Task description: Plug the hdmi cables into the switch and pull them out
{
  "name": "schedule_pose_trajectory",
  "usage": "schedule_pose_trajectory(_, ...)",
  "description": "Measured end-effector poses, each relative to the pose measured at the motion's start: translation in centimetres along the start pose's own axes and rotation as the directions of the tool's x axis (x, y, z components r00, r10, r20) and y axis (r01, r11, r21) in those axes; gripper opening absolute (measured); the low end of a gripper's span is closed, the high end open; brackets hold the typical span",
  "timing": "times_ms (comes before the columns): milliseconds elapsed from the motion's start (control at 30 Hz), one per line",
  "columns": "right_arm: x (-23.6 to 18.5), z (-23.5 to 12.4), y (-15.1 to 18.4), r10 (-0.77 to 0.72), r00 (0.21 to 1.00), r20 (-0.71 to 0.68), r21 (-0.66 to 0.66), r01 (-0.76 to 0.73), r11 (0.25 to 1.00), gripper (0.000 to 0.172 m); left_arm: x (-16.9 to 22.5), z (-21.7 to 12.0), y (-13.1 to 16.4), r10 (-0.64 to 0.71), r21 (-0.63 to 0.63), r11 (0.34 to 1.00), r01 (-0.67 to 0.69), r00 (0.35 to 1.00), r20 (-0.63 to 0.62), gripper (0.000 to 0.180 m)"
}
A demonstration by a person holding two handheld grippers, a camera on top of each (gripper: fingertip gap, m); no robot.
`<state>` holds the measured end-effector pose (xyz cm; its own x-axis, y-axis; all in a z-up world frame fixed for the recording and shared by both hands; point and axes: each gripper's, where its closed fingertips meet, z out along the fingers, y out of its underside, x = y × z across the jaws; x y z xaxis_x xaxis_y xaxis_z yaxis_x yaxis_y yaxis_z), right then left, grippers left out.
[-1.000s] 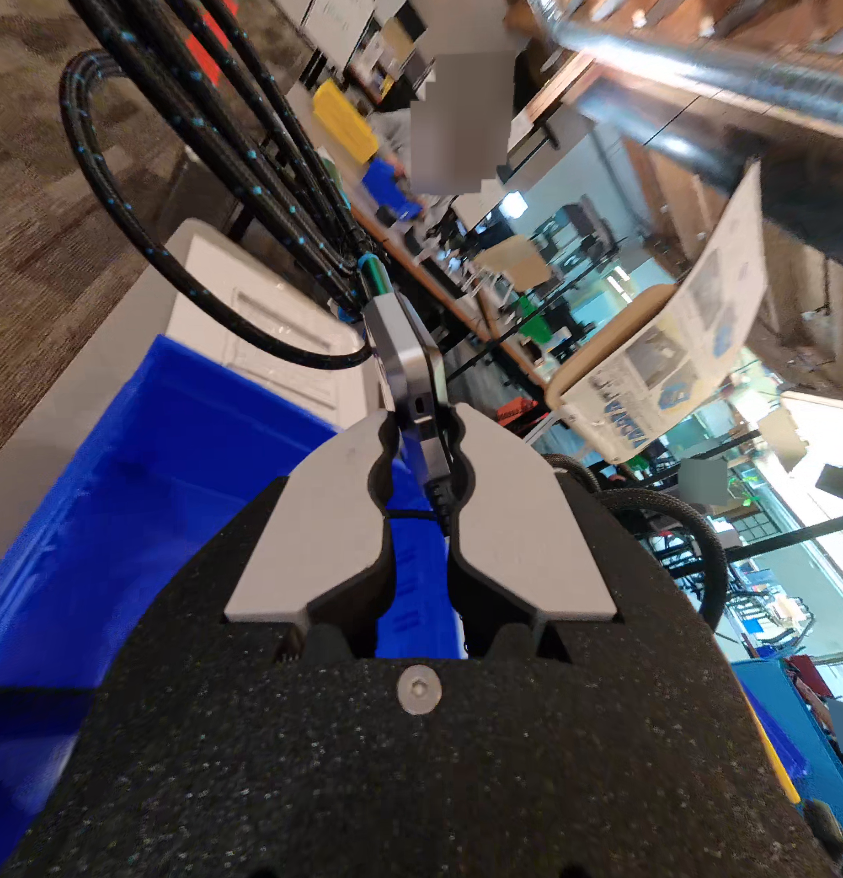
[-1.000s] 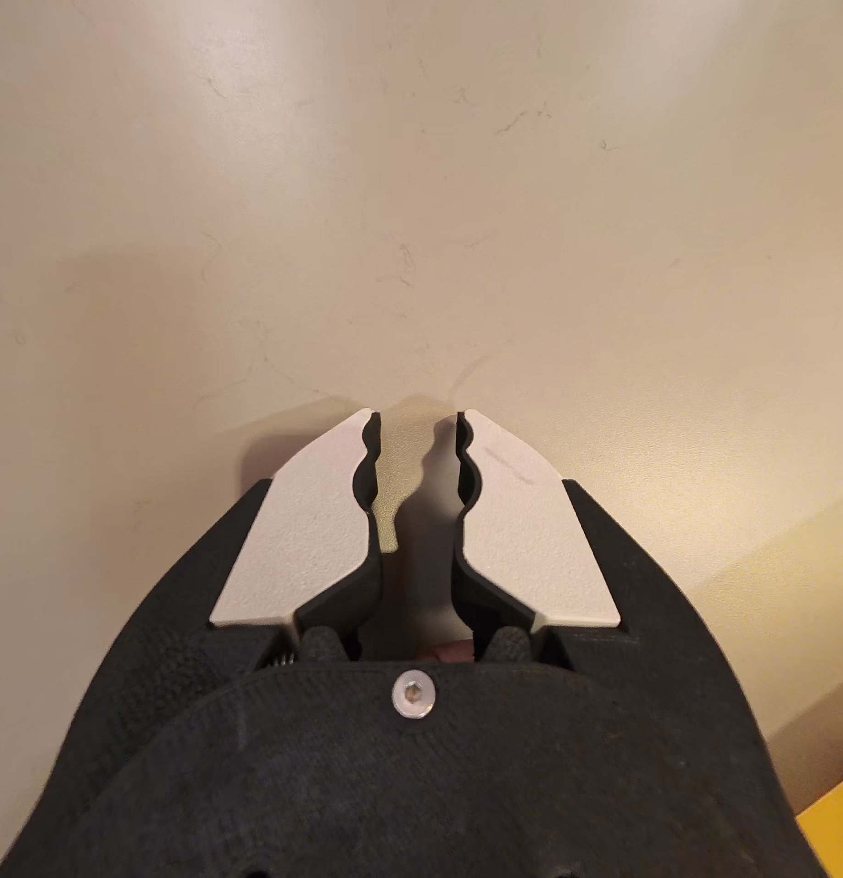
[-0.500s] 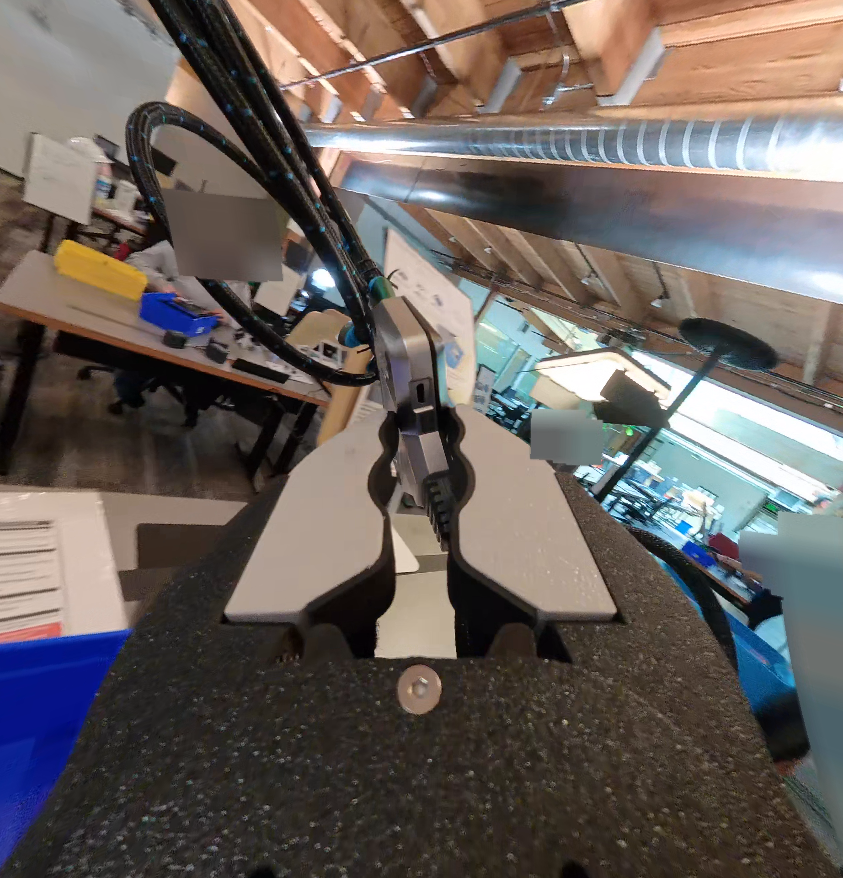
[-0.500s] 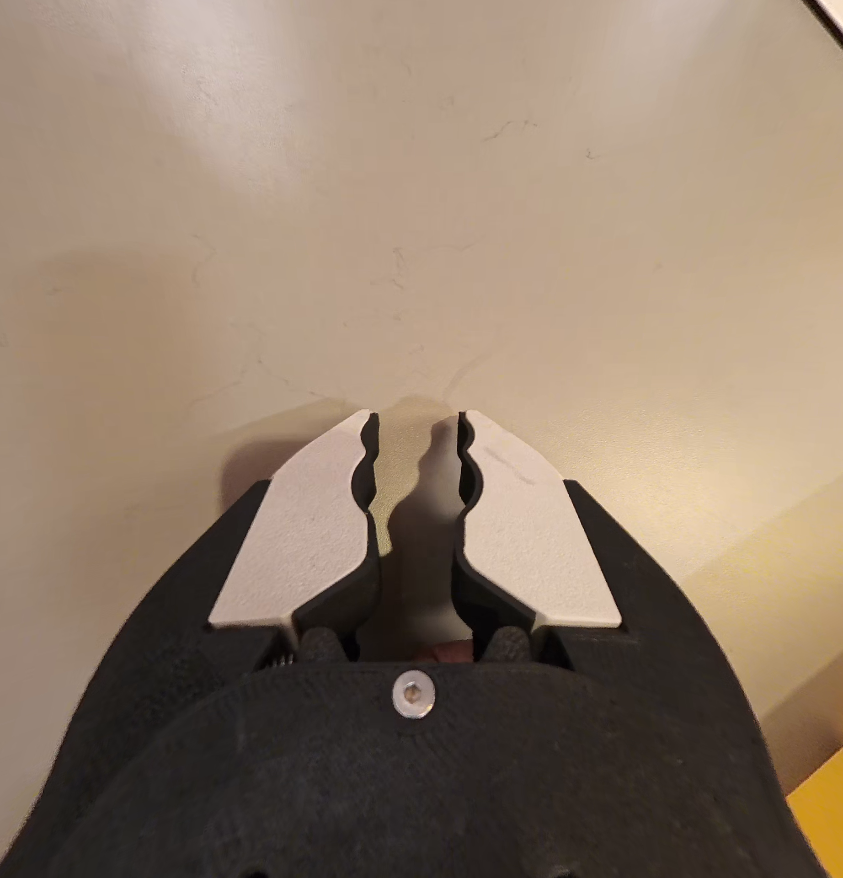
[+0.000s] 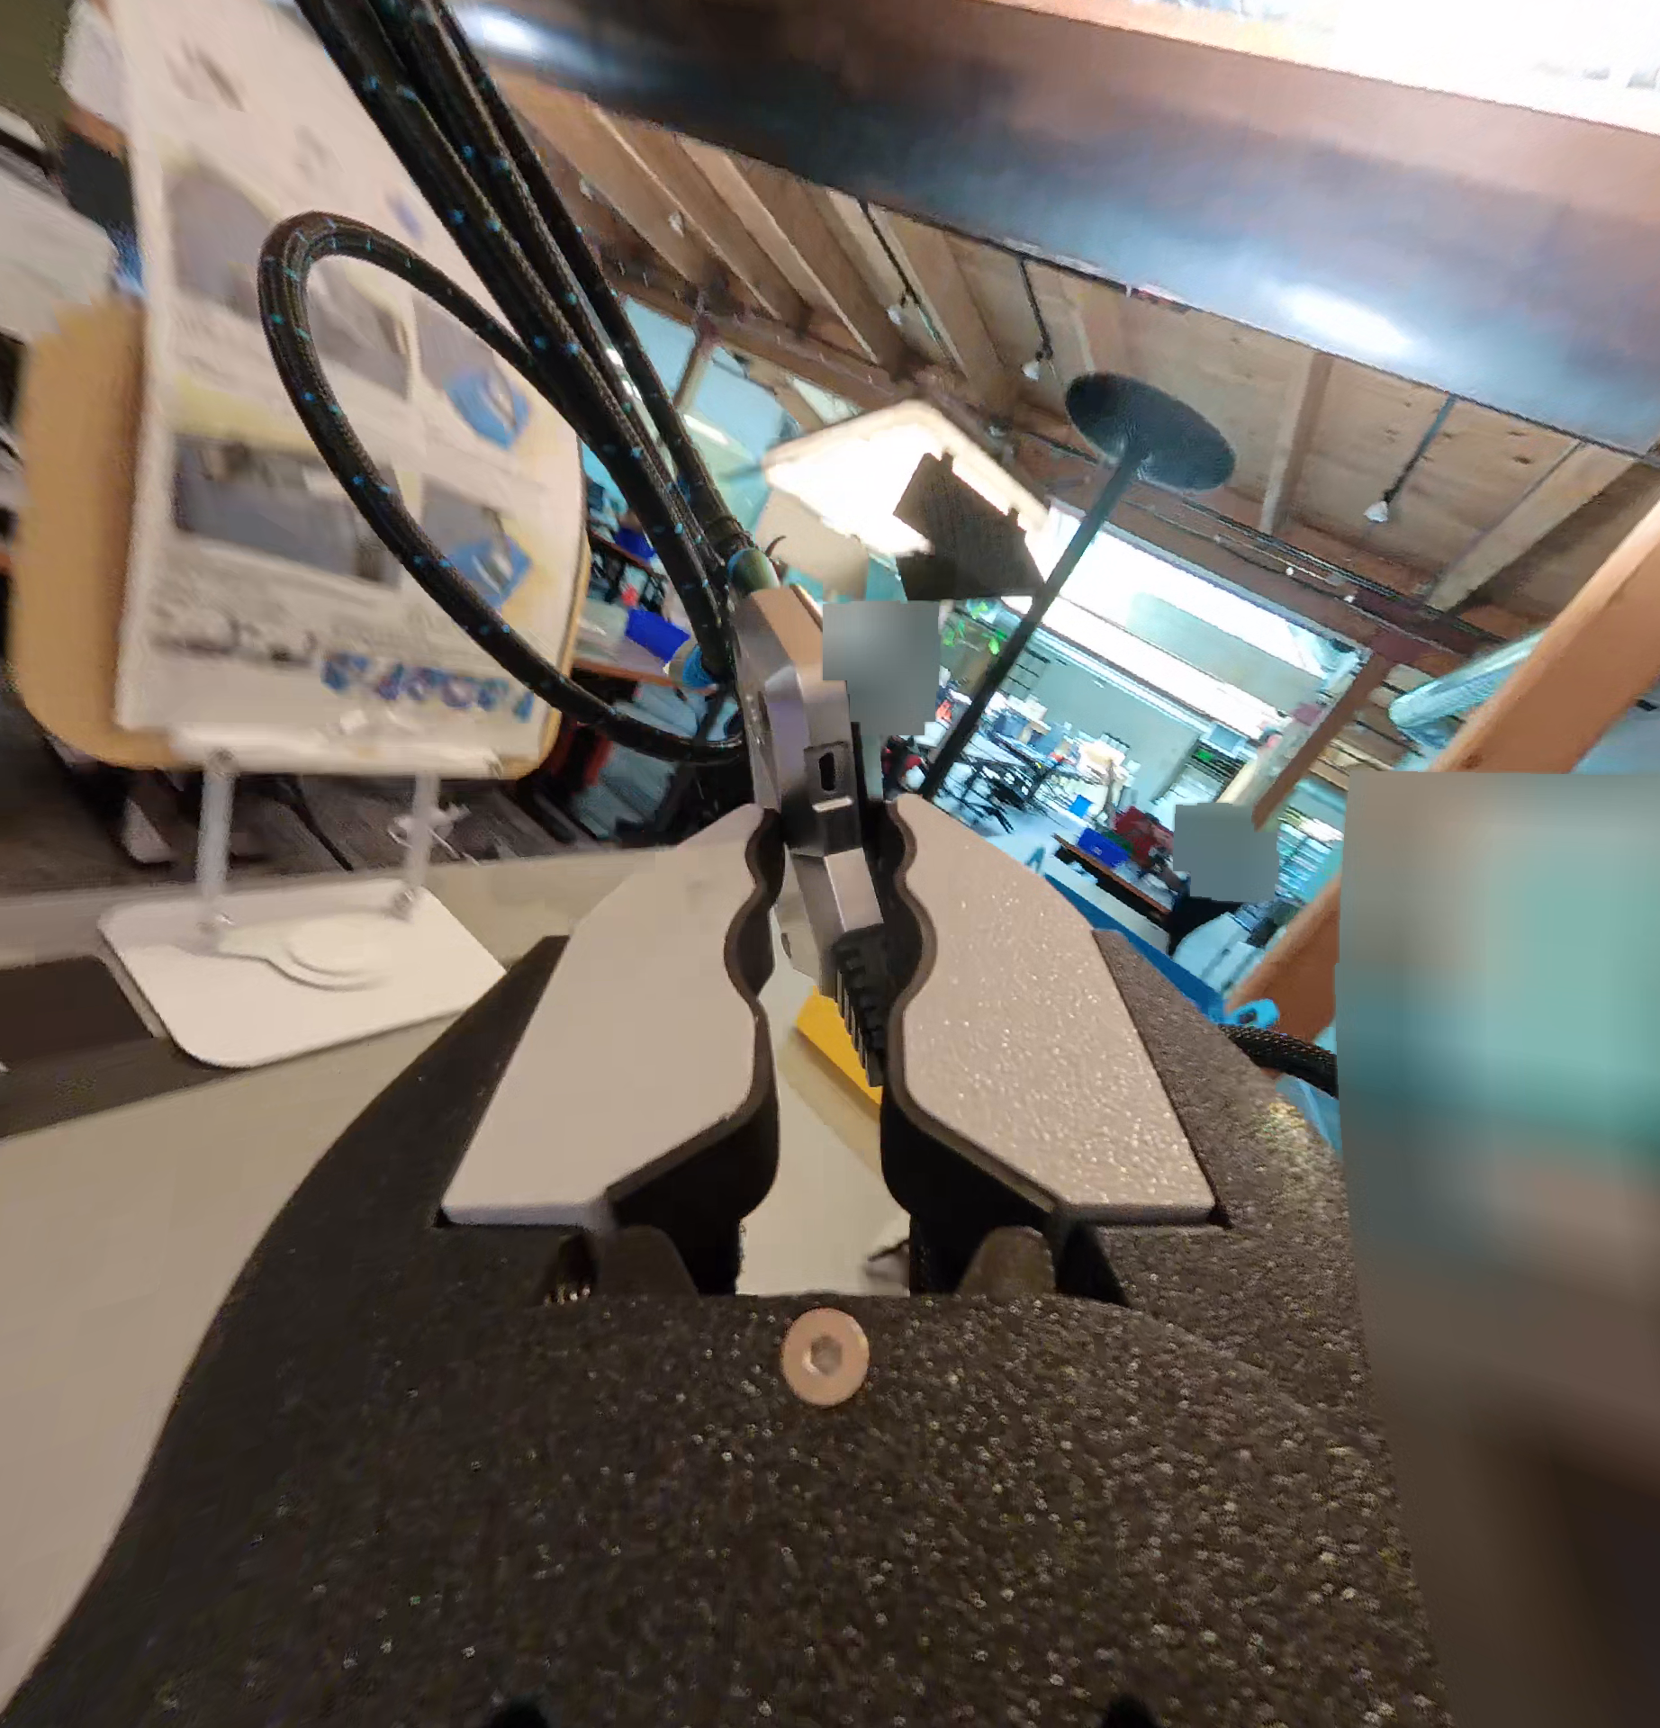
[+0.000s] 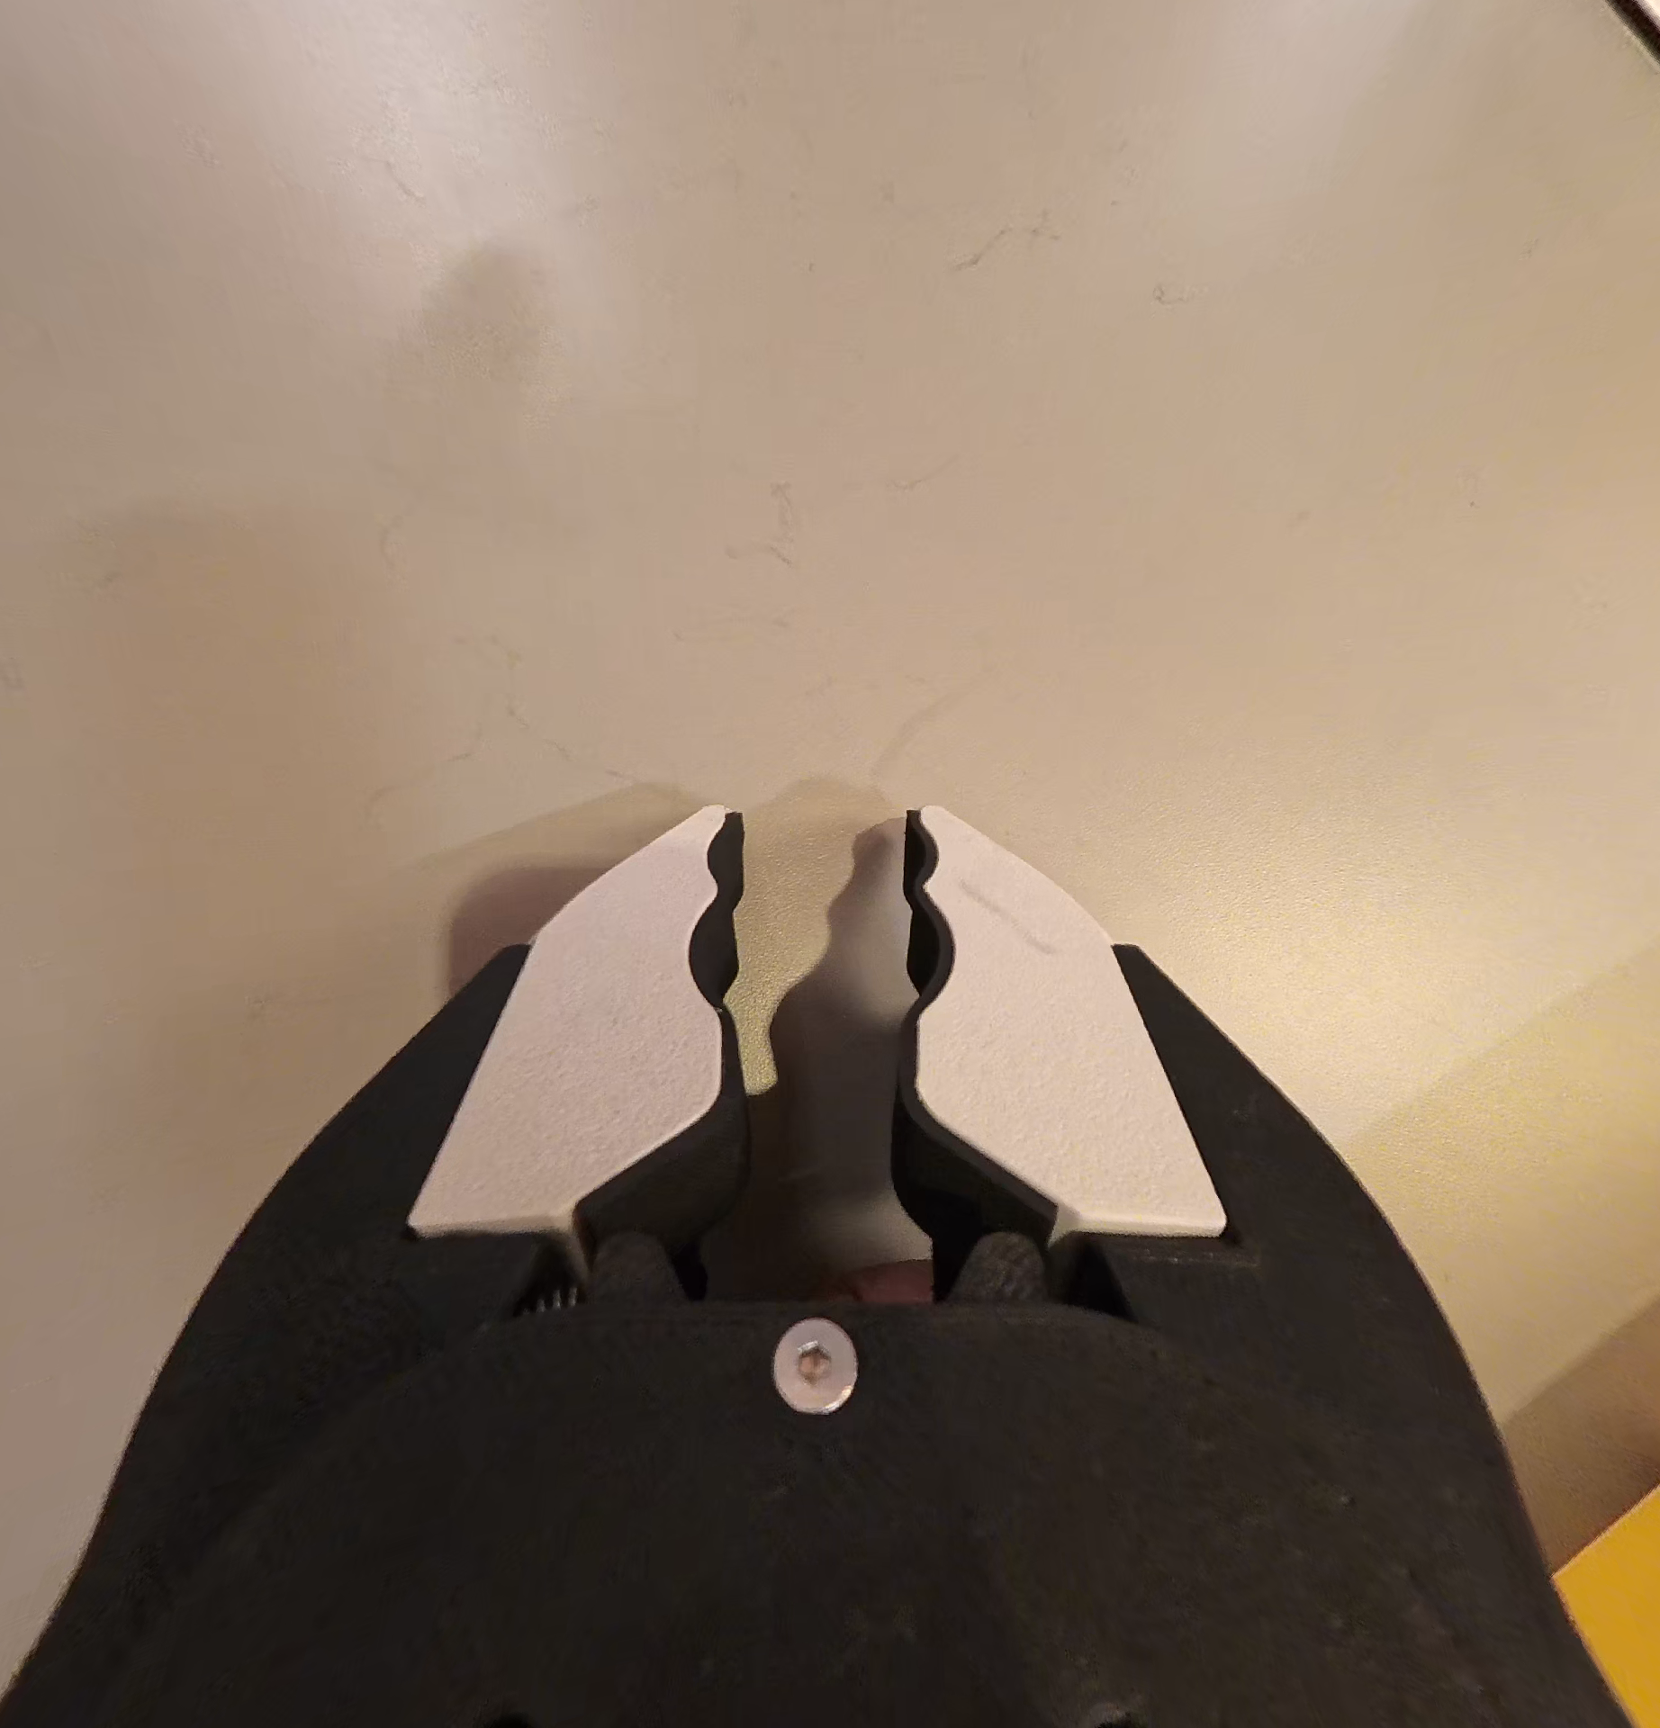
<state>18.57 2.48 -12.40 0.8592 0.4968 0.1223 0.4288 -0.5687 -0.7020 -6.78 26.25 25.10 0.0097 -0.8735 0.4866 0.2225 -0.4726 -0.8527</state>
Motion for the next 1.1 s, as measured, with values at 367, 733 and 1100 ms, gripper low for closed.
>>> schedule_pose_trajectory(367, 0.3, -0.1, 0.1, 0.005, 1.000, -0.025, 0.003, -0.005, 1.000, 0.034, -5.8, 7.2, 24.1, -0.370, -0.424, 0.841, 0.335, 0.929, 0.001, 0.020)
schedule_pose_trajectory(733, 0.2, 1.2, -1.3, -0.046, 0.999, -0.028, -0.011, 0.046, 0.999, 0.036, -9.5, 6.1, 34.0, -0.317, -0.691, 0.694, 0.203, 0.948, -0.040, 0.022)
schedule_pose_trajectory(1100, 1.8, 4.9, -7.9, -0.289, 0.956, -0.055, 0.015, 0.290, 0.957, 0.043, -13.5, 5.4, 25.6, 0.059, -0.388, 0.920, -0.062, 0.998, -0.018, 0.029)
